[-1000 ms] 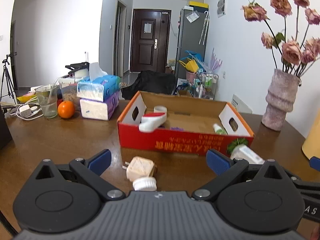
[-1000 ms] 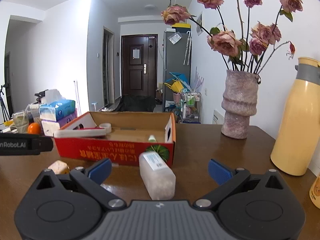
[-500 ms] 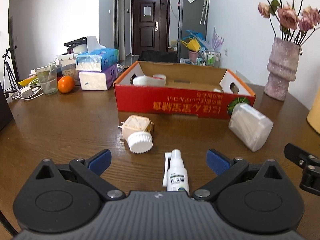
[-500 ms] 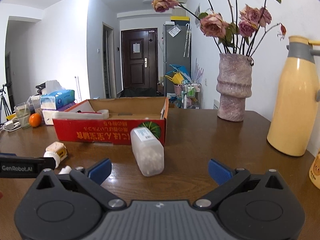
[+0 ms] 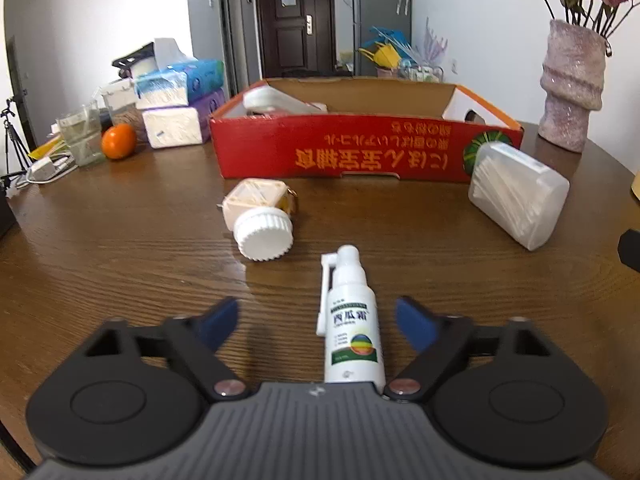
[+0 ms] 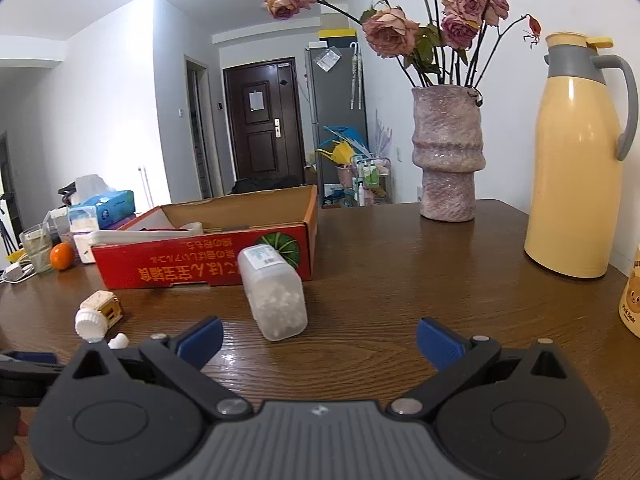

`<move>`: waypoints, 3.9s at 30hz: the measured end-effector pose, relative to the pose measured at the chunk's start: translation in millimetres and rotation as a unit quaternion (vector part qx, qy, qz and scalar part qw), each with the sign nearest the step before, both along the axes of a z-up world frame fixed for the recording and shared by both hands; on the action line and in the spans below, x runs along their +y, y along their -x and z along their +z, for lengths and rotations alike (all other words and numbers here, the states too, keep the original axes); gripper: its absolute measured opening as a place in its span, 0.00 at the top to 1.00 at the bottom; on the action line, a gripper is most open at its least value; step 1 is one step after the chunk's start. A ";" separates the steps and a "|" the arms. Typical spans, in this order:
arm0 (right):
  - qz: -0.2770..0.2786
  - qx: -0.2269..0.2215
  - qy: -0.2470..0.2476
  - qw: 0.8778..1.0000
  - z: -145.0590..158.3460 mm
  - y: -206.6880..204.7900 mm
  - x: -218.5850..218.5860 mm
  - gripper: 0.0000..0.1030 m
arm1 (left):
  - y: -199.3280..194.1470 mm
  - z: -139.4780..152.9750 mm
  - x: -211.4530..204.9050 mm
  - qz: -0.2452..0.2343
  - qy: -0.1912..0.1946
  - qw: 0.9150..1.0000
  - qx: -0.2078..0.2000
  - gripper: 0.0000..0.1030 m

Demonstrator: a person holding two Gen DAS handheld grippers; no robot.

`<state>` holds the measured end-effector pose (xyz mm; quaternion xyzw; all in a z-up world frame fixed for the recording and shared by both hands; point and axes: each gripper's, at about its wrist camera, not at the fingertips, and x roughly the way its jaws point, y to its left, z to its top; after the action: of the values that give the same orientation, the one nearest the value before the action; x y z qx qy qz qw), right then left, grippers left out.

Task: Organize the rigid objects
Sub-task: 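Grasp the white spray bottle on the table with the left tool, then grasp the white rectangular plastic box with the right tool while the left tool holds the spray bottle, then carry the spray bottle and plastic box over the cardboard box with both tools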

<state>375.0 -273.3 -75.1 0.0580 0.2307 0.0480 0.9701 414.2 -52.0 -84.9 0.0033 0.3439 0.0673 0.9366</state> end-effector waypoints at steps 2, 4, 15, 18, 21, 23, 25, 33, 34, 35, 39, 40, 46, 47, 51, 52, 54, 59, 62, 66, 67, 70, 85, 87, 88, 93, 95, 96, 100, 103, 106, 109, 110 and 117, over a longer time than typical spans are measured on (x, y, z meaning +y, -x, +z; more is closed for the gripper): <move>0.005 0.000 0.000 1.000 0.1 0.3 1.4 0.00 | -1.8 -3.3 -1.2 -0.005 0.001 1.000 0.007 0.32; 0.010 0.000 0.002 1.000 0.1 1.2 3.8 0.00 | -1.9 -4.8 -2.4 -0.014 0.005 1.000 0.005 0.44; 0.017 0.006 0.014 1.000 -3.4 0.0 10.3 0.00 | 2.3 0.9 -3.8 -0.041 0.019 0.999 -0.009 0.72; 0.017 0.008 0.016 1.000 -5.0 -0.7 11.2 0.00 | 3.3 3.5 -2.0 -0.043 0.025 0.999 -0.015 0.72; 0.016 0.011 0.018 1.000 -7.4 -2.1 11.0 0.00 | 3.6 5.7 0.2 -0.045 0.030 0.998 -0.018 0.73; 0.015 0.013 0.020 1.000 -8.4 -3.4 11.4 0.00 | 5.2 8.5 2.2 -0.045 0.034 0.998 -0.024 0.73; 0.014 0.013 0.021 1.000 -9.3 -4.2 12.2 0.00 | 7.1 12.0 5.0 -0.044 0.038 0.998 -0.031 0.73; 0.013 0.015 0.023 1.000 -12.5 -5.8 13.8 0.00 | 16.1 26.9 17.3 -0.045 0.053 0.996 -0.064 0.73; 0.013 0.014 0.023 1.000 -12.6 -5.9 13.8 0.00 | 16.7 28.2 19.0 -0.044 0.054 0.995 -0.067 0.73; 0.014 0.014 0.024 1.000 -13.1 -6.2 13.8 0.00 | 17.3 29.3 21.0 -0.042 0.055 0.995 -0.069 0.73; 0.013 0.013 0.025 1.000 -14.5 -7.1 14.4 0.00 | 20.6 35.5 33.2 -0.036 0.066 0.994 -0.083 0.73; 0.013 0.012 0.025 1.000 -14.6 -6.9 14.5 0.00 | 22.2 38.0 37.1 -0.034 0.070 0.993 -0.089 0.73; 0.012 0.012 0.026 1.000 -16.5 -9.3 15.4 0.00 | 29.1 50.7 59.7 -0.012 0.079 0.990 -0.119 0.73; 0.012 0.011 0.024 1.000 -16.4 -9.1 14.9 0.00 | 29.5 51.8 63.4 -0.009 0.079 0.989 -0.122 0.73; 0.011 0.005 0.020 1.000 -16.0 -8.6 14.7 0.00 | 28.3 53.7 78.1 0.006 0.082 0.989 -0.126 0.73; 0.011 0.005 0.019 1.000 -16.0 -9.2 14.8 0.00 | 28.1 53.6 82.3 0.011 0.081 0.989 -0.126 0.73; 0.013 0.006 0.017 1.000 -16.3 -11.2 15.0 0.00 | 27.4 54.0 88.3 0.017 0.081 0.988 -0.127 0.73; 0.006 0.008 0.021 1.000 -17.3 -20.7 19.5 0.00 | 26.4 54.7 102.6 0.030 0.079 0.988 -0.132 0.73; 0.005 0.008 0.025 1.000 -17.8 -29.3 23.3 0.00 | 24.5 54.7 113.1 0.040 0.079 0.987 -0.131 0.73; 0.007 0.018 0.037 0.999 -19.7 -45.1 32.3 0.00 | 21.7 54.0 127.8 0.051 0.077 0.987 -0.129 0.73; 0.008 0.021 0.040 0.999 -20.3 -49.0 34.4 0.00 | 20.9 53.8 131.7 0.054 0.076 0.987 -0.128 0.73; 0.010 0.028 0.054 0.998 -22.1 -62.0 40.7 0.01 | 19.2 52.5 142.2 0.060 0.075 0.987 -0.126 0.73; 0.021 0.064 0.064 0.996 -30.8 -131.7 65.5 0.25 | 13.4 48.2 160.8 0.067 0.071 0.989 -0.114 0.73; 0.027 0.074 0.068 0.995 -32.7 -134.8 68.1 0.46 | 12.8 47.8 160.5 0.064 0.071 0.989 -0.113 0.73; 0.030 0.073 0.065 0.995 -32.7 -134.9 67.6 0.57 | 12.8 47.7 160.5 0.064 0.071 0.989 -0.113 0.73; 0.029 0.062 0.050 0.996 -30.8 -127.6 61.5 0.58 | 11.5 45.8 160.3 0.063 0.071 0.989 -0.110 0.73; 0.027 0.056 0.054 0.997 -29.3 -122.7 62.2 0.58 | 10.6 45.1 160.2 0.062 0.071 0.990 -0.108 0.73; 0.027 0.052 0.055 0.997 -28.9 -120.3 62.6 0.58 | 10.4 45.0 160.3 0.062 0.072 0.990 -0.107 0.73; 0.027 0.039 0.054 0.997 -26.3 -107.5 63.5 0.58 | 10.3 44.2 160.0 0.060 0.073 0.990 -0.106 0.73; 0.027 0.028 0.052 0.998 -23.8 -97.0 66.3 0.58 | 10.8 43.8 159.6 0.058 0.074 0.990 -0.105 0.73; 0.033 0.018 0.053 0.998 -21.4 -85.1 72.3 0.58 | 11.5 44.2 159.2 0.057 0.075 0.990 -0.106 0.73; 0.039 0.008 0.051 0.998 -18.1 -72.7 78.5 0.58 | 12.7 44.2 158.1 0.055 0.075 0.990 -0.106 0.73; 0.041 0.004 0.050 0.998 -16.9 -68.3 80.3 0.58 | 12.9 44.2 157.5 0.054 0.075 0.990 -0.106 0.73; 0.047 -0.013 0.043 0.998 -11.0 -44.6 90.3 0.58 | 16.4 45.0 152.7 0.044 0.076 0.990 -0.110 0.73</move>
<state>419.6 -183.0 -86.1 0.0046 0.2221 0.0847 0.9713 397.9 100.7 -39.9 -0.0902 0.2426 0.0823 0.9624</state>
